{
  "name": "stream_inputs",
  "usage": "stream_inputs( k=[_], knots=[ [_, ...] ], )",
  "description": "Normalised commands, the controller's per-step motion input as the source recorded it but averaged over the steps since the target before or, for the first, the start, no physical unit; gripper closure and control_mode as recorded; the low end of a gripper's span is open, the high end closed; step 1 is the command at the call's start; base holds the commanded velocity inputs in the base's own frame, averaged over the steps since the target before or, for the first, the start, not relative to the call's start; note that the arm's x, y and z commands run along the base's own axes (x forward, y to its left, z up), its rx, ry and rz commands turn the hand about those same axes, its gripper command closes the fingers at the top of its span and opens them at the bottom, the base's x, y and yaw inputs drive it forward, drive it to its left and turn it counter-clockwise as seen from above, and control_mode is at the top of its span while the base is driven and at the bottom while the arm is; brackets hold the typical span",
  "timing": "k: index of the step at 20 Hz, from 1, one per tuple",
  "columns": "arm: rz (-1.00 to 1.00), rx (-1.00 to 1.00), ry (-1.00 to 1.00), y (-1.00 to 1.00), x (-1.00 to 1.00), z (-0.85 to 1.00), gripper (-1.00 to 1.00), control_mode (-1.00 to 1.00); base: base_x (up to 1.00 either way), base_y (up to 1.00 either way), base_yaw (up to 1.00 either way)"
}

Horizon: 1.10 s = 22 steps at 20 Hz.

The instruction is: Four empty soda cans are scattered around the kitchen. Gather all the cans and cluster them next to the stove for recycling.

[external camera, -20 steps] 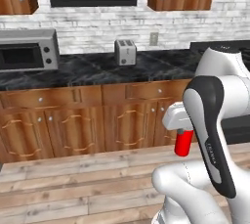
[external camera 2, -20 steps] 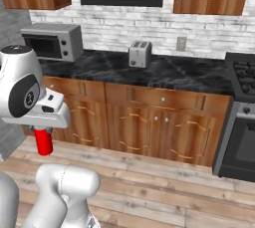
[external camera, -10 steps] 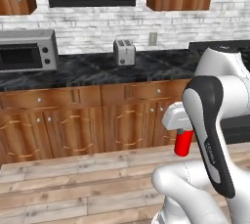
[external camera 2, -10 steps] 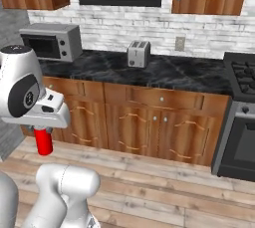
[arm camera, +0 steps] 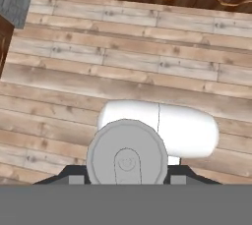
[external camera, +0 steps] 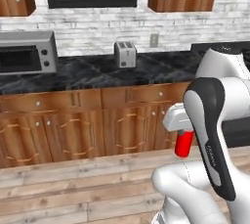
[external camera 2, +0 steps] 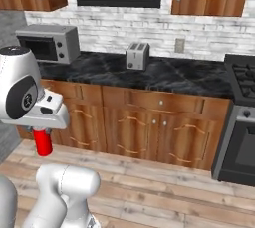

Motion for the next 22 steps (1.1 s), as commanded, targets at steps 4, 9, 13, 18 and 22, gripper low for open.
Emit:
stream_inputs(
  k=[4, 9, 13, 18, 22],
  knots=[
    [0.0, 0.0, 0.0, 0.0, 0.0, 0.0, 1.0, 1.0, 1.0, 0.0, -0.11],
    [0.0, 0.0, 0.0, 0.0, 0.0, 0.0, 1.0, 1.0, 0.43, -0.2, -0.03],
    [0.0, 0.0, 0.0, 0.0, 0.0, 0.0, 1.0, 1.0, 0.13, -0.69, 0.0],
    [0.0, 0.0, 0.0, 0.0, 0.0, 0.0, 1.0, 1.0, 0.03, -1.0, 0.0],
    [0.0, 0.0, 0.0, 0.0, 0.0, 0.0, 1.0, 1.0, 0.31, -1.0, 0.0]
  ],
)
